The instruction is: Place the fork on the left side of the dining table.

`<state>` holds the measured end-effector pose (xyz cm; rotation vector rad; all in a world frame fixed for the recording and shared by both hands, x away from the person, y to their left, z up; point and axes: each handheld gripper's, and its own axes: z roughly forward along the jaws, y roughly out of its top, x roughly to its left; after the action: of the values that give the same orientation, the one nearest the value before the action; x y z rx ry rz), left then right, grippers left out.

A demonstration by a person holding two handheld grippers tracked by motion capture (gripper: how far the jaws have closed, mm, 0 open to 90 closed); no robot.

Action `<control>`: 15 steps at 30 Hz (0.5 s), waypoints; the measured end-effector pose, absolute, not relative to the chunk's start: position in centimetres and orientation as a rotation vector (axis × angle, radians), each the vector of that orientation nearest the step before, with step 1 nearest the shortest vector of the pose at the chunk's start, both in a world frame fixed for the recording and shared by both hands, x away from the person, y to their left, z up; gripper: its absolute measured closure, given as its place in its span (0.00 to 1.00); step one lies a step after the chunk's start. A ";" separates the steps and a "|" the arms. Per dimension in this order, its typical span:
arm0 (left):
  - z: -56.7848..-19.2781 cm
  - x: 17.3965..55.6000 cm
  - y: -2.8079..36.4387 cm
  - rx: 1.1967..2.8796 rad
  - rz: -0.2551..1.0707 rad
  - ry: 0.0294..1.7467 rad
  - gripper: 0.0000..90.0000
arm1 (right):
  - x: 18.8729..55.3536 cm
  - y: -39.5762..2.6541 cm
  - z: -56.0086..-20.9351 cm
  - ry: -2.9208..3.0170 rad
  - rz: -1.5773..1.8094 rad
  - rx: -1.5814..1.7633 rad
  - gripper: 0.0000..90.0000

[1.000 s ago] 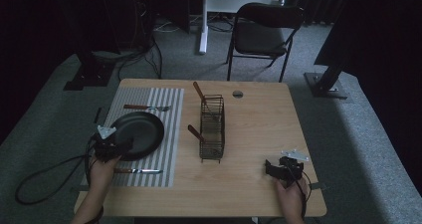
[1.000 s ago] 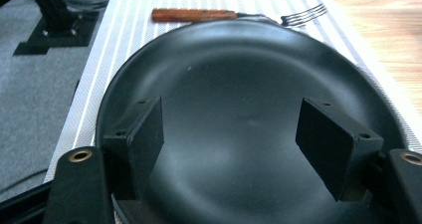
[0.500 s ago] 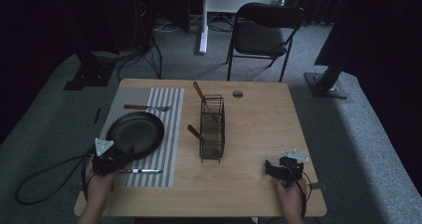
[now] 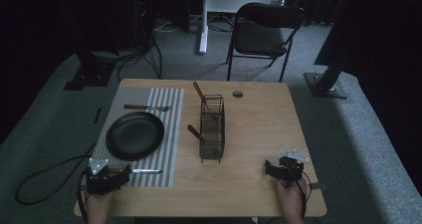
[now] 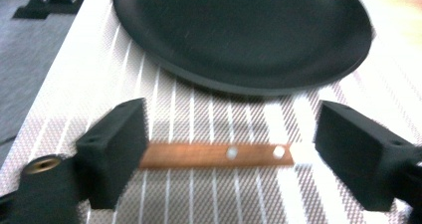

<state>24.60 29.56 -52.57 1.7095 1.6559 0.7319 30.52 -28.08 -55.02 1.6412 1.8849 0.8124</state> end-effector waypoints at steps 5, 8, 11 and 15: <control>-53.0 23.9 29.7 1.718 0.765 1.711 0.11 | 30.5 -28.1 -55.0 1.885 0.812 1.641 0.14; -53.1 23.7 29.8 1.718 0.777 1.725 0.11 | 30.5 -28.1 -55.0 1.885 0.812 1.641 0.14; -53.5 23.6 30.2 1.695 0.775 1.765 0.11 | 30.5 -28.1 -55.0 1.885 0.812 1.641 0.14; -53.9 23.6 30.5 1.701 0.721 1.788 0.00 | 30.5 -28.1 -55.0 1.885 0.812 1.640 0.14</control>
<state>23.61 30.51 -53.88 1.7006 1.7880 0.7209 30.52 -28.08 -55.02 1.6404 1.8850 0.8124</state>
